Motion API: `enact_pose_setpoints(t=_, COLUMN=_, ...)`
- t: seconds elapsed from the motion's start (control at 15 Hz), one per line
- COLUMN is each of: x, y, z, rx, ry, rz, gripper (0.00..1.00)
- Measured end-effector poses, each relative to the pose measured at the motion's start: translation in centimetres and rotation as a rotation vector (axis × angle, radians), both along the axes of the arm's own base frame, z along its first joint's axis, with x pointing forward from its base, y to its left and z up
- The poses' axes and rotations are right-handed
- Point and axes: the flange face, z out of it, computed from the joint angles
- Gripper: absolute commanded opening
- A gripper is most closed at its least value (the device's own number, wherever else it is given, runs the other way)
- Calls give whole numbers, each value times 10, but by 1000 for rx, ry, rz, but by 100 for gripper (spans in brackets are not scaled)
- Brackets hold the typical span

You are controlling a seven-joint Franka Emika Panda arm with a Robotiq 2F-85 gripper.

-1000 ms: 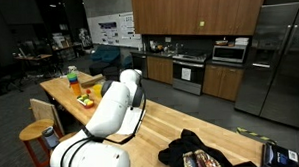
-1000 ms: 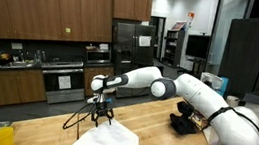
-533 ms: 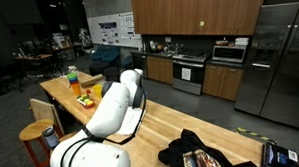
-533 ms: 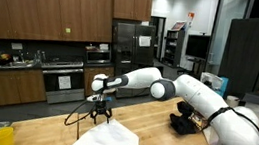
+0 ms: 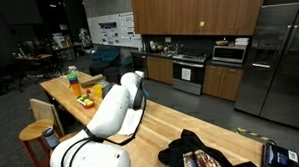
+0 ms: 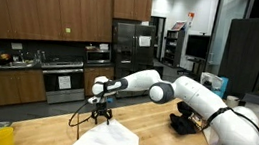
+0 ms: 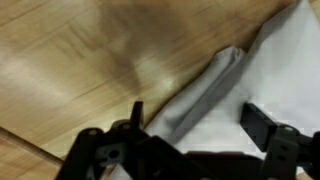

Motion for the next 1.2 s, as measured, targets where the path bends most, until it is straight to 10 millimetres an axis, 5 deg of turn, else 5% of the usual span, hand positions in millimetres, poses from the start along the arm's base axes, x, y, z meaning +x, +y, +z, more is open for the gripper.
enact_pose_setpoints(t=0.6, x=7, y=-11, z=19, rx=-31, ry=24, rz=-124, gripper=1)
enact_pose_setpoints(t=1.07, x=33, y=-58, z=54, rx=27, ry=21, rz=-291, gripper=0)
enact_pose_setpoints(t=1.13, x=37, y=-67, z=62, rx=37, ry=19, rz=-306, gripper=26)
enact_pose_setpoints(t=1.2, x=38, y=-74, z=69, rx=38, ry=29, rz=-314, gripper=2)
